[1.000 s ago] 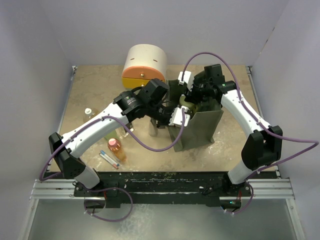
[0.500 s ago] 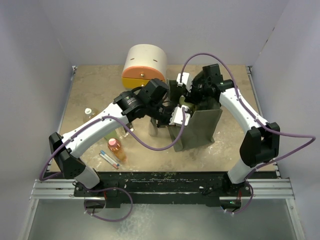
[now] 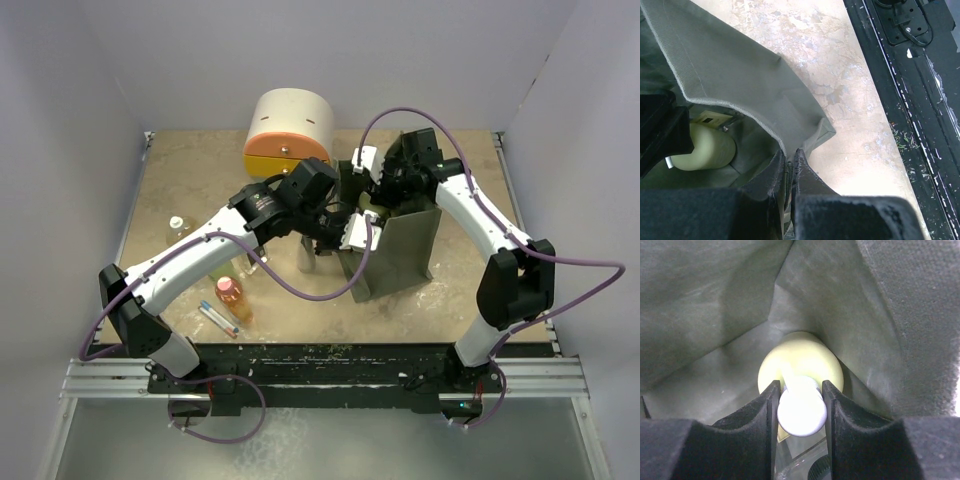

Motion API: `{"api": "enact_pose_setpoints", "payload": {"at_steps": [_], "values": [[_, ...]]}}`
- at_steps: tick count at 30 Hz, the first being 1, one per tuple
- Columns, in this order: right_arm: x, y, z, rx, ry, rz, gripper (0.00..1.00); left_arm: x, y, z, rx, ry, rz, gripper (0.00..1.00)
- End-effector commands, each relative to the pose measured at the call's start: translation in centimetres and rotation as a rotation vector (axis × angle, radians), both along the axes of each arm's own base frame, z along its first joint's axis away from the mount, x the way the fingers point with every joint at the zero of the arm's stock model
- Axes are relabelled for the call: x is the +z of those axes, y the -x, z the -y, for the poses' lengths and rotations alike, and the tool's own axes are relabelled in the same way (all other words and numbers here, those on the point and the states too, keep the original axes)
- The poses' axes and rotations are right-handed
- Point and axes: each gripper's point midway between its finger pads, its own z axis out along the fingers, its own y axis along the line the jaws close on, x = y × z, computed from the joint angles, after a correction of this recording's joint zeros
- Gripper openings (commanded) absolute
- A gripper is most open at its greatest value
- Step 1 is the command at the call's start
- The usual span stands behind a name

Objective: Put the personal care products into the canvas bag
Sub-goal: Place the care product in the canvas bag.

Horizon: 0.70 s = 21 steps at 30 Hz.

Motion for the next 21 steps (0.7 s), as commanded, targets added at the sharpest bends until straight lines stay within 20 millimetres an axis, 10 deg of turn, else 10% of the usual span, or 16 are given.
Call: {"api": "enact_pose_setpoints", "payload": {"at_steps": [1,21], "values": [[3.5,-2.8,1.6,-0.067,0.038,0.170,0.41,-0.6,0.4,-0.3,0.009,-0.020,-0.027,0.00],[6.0,-0.9,0.4,-0.101,-0.108,0.144,0.66,0.7,-0.7,-0.1,0.038,0.003,0.035,0.00]]}}
